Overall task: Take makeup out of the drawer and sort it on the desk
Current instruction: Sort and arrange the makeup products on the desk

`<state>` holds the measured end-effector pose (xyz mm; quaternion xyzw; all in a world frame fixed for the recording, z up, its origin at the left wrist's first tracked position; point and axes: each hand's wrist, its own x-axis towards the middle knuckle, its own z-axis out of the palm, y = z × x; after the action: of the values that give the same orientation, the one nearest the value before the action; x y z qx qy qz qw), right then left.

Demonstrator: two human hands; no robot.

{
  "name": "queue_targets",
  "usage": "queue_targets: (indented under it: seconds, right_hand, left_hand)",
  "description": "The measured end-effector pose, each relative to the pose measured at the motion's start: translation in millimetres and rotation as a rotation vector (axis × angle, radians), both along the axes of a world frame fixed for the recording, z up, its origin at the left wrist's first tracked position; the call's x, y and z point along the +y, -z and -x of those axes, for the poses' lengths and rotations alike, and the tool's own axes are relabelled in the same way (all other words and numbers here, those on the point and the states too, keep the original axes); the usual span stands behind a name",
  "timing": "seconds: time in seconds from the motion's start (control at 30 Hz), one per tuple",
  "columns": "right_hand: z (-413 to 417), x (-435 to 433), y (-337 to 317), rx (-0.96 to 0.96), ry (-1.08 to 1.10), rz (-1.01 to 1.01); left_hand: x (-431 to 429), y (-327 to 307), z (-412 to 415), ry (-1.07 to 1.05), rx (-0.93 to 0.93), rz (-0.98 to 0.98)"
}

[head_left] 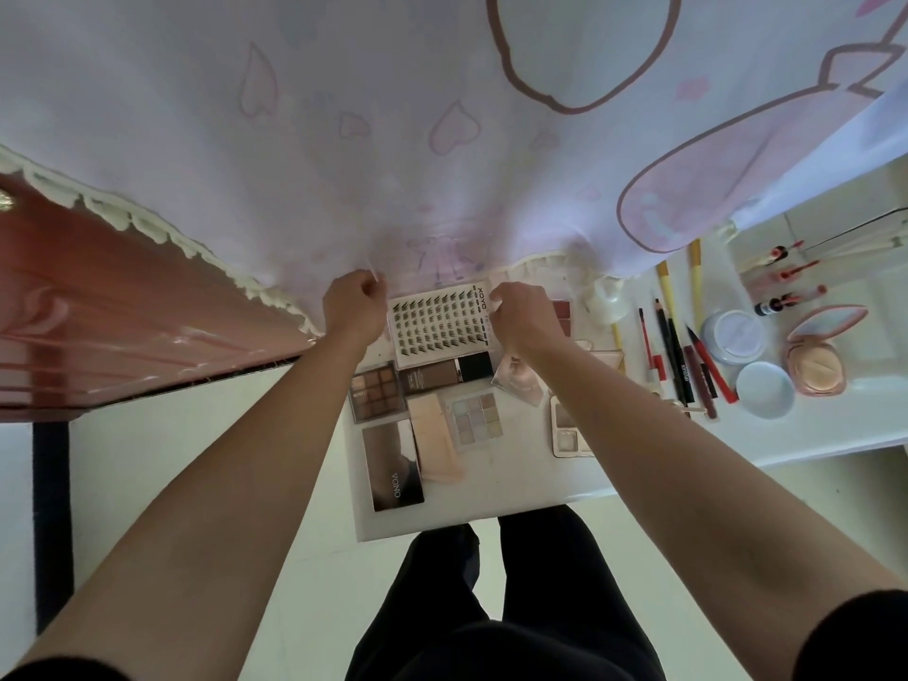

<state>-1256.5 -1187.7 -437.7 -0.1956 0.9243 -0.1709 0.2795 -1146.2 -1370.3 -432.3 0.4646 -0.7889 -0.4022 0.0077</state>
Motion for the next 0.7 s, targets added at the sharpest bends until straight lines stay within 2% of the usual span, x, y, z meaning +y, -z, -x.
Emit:
queue_targets:
  seconds: [0.1,0.17,0.3,0.4,0.57,0.63,0.7]
  right_hand:
    - [2.8,-2.1,-1.1,-0.024,0.036,0.057]
    - [4.4,-5.7,-2.7,-0.021,0.023,0.074]
    - [5.1,-13.5,-1.0,0.010,0.013,0.111]
    - [6.2,-17.3,0.5,-0.050,0.021,0.145]
    - [5.3,-12.1,-4.8,-0.202,0.024,0.302]
    - [-0.3,-6.0,-8.1,-0.191,-0.001,0.343]
    - [-8.5,3.8,-13.2,-0.108,-0.090,0.350]
  left_hand:
    - [-1.6,-0.3,-1.9,-0.134,0.181,-0.260]
    - [-1.0,-3.4,-1.6,-0.158,0.217,-0.368]
    - [3.7,-1.7,-1.0,-0.155,0.118,-0.372]
    - [6.3,-1.6,-3.5,-0.199,0.070,-0.437]
    - [1.7,-3.6,-4.0,-0.363,0.310,-0.630]
    - [2.4,-6.5,-9.5,-0.396,0.332,-0.623]
    - [8.4,-10.9,-23.0,-0.290,0.238,-0.453]
